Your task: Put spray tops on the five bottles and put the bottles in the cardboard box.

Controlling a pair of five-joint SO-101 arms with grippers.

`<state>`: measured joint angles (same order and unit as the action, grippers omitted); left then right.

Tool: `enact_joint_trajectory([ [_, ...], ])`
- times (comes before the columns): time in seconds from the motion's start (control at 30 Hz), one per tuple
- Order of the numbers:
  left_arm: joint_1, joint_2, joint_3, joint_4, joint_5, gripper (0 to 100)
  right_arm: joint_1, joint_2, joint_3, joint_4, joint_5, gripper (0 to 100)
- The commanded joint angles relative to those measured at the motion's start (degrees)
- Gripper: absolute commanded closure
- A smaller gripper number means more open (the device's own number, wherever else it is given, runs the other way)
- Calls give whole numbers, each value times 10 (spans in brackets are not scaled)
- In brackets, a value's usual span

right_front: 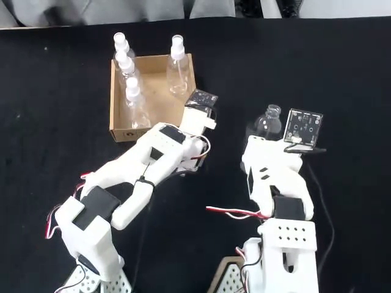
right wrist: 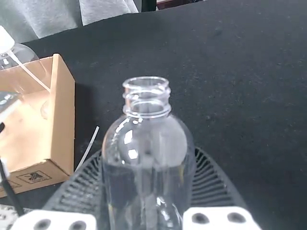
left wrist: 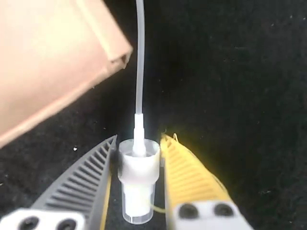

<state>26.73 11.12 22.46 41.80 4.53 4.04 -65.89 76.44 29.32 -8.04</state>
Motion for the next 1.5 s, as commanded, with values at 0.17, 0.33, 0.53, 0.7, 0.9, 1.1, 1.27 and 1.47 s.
enact_joint_trajectory([
  [0.17, 28, -46, -2, 29, -1, 964, 16, -22, -4, -18, 6, 913],
  [0.33, 36, -132, 41, 40, 3, 961, 16, -22, -4, -18, 6, 913],
  [0.53, 36, -256, 113, 40, 3, 960, 16, -22, 6, -40, 6, 914],
  [0.7, 31, -345, 159, 39, 3, 959, 16, -22, 9, -48, 6, 917],
  [0.9, 32, -409, 188, 40, 4, 959, 16, -21, 9, -48, 6, 917],
  [1.1, 31, -455, 203, 41, 49, 959, 16, -21, 9, -48, 6, 917],
  [1.27, 31, -497, 218, 41, 76, 964, 15, -20, 9, -49, 6, 917],
  [1.47, 31, -572, 245, 41, 76, 964, 15, -18, 9, -49, 6, 917],
])
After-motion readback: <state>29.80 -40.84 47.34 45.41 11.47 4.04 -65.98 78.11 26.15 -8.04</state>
